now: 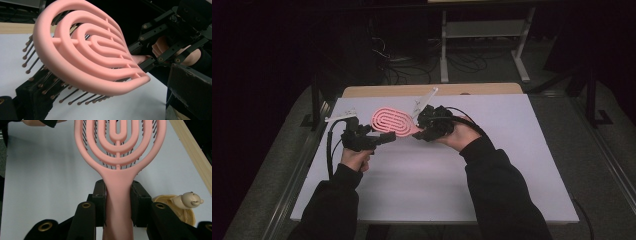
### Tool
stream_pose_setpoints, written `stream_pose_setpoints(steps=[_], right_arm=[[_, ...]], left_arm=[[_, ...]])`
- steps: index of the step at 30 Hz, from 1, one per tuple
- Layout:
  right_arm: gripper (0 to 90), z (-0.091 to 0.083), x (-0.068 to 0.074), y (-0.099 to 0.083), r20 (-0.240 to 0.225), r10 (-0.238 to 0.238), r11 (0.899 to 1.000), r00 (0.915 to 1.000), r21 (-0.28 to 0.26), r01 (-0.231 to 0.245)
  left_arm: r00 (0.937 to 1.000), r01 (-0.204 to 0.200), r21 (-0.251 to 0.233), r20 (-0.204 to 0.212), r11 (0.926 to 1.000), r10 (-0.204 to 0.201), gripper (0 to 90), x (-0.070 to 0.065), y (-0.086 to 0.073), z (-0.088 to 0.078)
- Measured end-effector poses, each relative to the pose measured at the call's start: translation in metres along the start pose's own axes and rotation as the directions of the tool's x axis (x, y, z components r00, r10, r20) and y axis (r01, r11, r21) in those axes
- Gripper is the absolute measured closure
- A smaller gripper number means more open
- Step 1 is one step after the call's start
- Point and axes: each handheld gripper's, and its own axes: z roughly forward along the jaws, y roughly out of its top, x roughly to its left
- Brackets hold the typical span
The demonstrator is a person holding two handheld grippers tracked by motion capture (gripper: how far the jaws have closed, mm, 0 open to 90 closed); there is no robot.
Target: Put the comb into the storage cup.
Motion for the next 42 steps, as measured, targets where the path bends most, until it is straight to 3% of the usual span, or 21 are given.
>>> stream_pose_setpoints(steps=[10, 19, 28, 33, 37, 42], right_arm=[[68.2, 0.009, 0.001, 0.001, -0.010, 0.006, 1.000, 0.9999, -0.020, -0.006], [68.2, 0.015, 0.001, -0.002, -0.010, 0.019, 0.999, 0.9998, -0.033, -0.020], [68.3, 0.021, 0.004, -0.007, -0.010, 0.026, 0.999, 0.9996, -0.040, -0.026], [68.3, 0.022, 0.004, -0.008, -0.011, 0.030, 0.999, 0.9995, -0.041, -0.031], [68.3, 0.022, 0.004, -0.009, -0.006, 0.029, 0.999, 0.9996, -0.043, -0.029], [68.5, 0.022, 0.005, -0.010, 0.002, 0.032, 0.998, 0.9995, -0.045, -0.032]], left_arm=[[0.9999, -0.003, -0.020, 0.010, 0.9998, 0.003, 1.0, -0.001, 0.001, 0.003], [0.9984, 0.041, -0.064, 0.040, 0.9971, -0.039, 6.3, 0.003, 0.002, -0.002], [0.9989, 0.031, -0.048, 0.036, 0.9984, -0.029, 28.3, 0.003, 0.000, 0.000], [0.9989, 0.025, -0.023, 0.040, 0.9994, -0.024, 35.9, 0.001, -0.002, 0.006], [0.9994, 0.021, -0.025, 0.029, 0.9995, -0.020, 44.3, 0.001, -0.002, 0.007], [0.9986, 0.019, -0.032, 0.050, 0.9993, -0.017, 48.9, 0.001, -0.002, 0.009]])
